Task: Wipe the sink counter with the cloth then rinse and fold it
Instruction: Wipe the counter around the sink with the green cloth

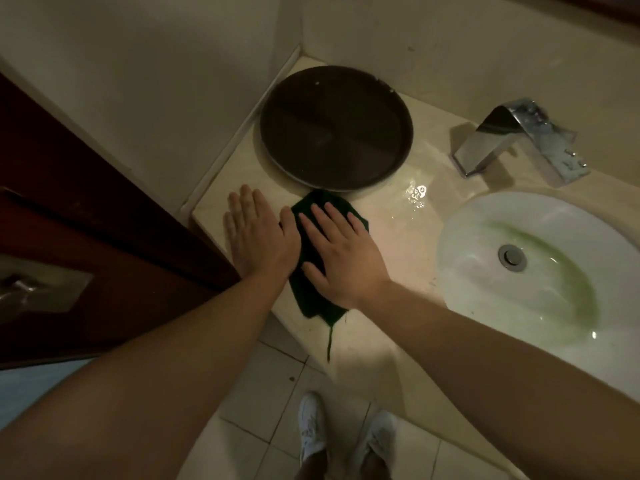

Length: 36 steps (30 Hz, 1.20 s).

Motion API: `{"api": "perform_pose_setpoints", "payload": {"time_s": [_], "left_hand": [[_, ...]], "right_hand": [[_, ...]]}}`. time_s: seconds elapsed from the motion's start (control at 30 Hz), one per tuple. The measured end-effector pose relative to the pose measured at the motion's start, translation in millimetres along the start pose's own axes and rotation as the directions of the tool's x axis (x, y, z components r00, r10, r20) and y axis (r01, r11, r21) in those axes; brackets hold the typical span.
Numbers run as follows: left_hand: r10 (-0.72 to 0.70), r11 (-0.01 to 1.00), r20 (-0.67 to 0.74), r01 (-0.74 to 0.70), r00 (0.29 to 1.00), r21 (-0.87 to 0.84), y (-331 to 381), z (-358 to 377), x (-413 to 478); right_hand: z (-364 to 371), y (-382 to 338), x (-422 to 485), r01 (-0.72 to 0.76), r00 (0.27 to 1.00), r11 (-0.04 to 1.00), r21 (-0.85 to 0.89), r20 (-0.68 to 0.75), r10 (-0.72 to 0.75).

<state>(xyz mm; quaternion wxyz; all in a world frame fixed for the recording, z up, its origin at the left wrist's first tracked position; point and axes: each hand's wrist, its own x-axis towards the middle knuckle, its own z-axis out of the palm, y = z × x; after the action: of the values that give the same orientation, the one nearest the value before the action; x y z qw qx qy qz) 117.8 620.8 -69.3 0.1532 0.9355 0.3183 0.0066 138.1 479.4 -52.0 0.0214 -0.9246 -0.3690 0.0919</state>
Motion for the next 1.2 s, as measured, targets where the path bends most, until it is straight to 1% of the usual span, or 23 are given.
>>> {"api": "perform_pose_setpoints", "payload": {"time_s": [0.13, 0.23, 0.37, 0.47, 0.53, 0.6, 0.63, 0.7, 0.77, 0.87, 0.93, 1.0, 1.07, 1.13, 1.2], "left_hand": [[0.022, 0.996, -0.006, -0.021, 1.000, 0.091, 2, 3, 1], [0.027, 0.993, 0.001, -0.027, 1.000, 0.118, 2, 3, 2], [0.052, 0.989, 0.024, -0.055, 0.998, 0.138, 1, 2, 1], [0.053, 0.982, 0.026, -0.057, 0.998, 0.180, 2, 3, 1], [0.043, 0.982, 0.035, -0.049, 0.998, 0.180, 2, 2, 1], [0.043, 0.985, 0.047, -0.050, 0.998, 0.164, 2, 1, 1], [0.047, 0.986, 0.048, -0.054, 0.998, 0.157, 2, 1, 1], [0.045, 0.987, 0.048, -0.052, 0.998, 0.149, 3, 1, 2], [0.038, 0.987, 0.040, -0.043, 0.999, 0.156, 2, 1, 2], [0.037, 0.989, 0.041, -0.043, 0.998, 0.140, 2, 2, 1], [0.043, 0.991, 0.037, -0.048, 0.998, 0.124, 2, 1, 0], [0.051, 0.989, 0.038, -0.055, 0.998, 0.138, 2, 1, 0], [0.052, 0.986, 0.030, -0.056, 0.998, 0.159, 2, 2, -1], [0.050, 0.985, 0.017, -0.052, 0.999, 0.167, 2, 4, -1], [0.049, 0.985, 0.012, -0.050, 0.999, 0.167, 2, 5, -1]], "right_hand": [[-4, 17, 10, 0.038, 0.999, 0.999, -0.005, -0.005, -0.038], [-2, 23, 1, 0.000, 1.000, 1.000, 0.013, -0.018, 0.000], [-1, 49, -23, -0.140, 0.990, 0.990, 0.000, -0.027, 0.140], [1, 65, -37, -0.289, 0.956, 0.957, -0.005, -0.056, 0.288], [3, 56, -35, -0.403, 0.913, 0.915, 0.003, -0.075, 0.402], [5, 34, -30, -0.448, 0.890, 0.894, 0.015, -0.082, 0.448], [5, 20, -29, -0.418, 0.905, 0.908, 0.017, -0.076, 0.418], [7, -9, -34, -0.277, 0.959, 0.960, 0.044, -0.056, 0.279], [11, -29, -46, -0.157, 0.986, 0.984, 0.078, -0.046, 0.161], [17, -28, -73, -0.105, 0.993, 0.990, 0.097, -0.045, 0.110], [20, -14, -92, -0.120, 0.992, 0.991, 0.064, -0.029, 0.122], [21, 5, -108, -0.214, 0.976, 0.976, 0.038, -0.033, 0.215], [21, 23, -115, -0.366, 0.929, 0.930, 0.024, -0.049, 0.367], [21, 31, -111, -0.520, 0.850, 0.853, 0.035, -0.072, 0.521], [20, 19, -98, -0.638, 0.763, 0.768, 0.058, -0.089, 0.640]]}}
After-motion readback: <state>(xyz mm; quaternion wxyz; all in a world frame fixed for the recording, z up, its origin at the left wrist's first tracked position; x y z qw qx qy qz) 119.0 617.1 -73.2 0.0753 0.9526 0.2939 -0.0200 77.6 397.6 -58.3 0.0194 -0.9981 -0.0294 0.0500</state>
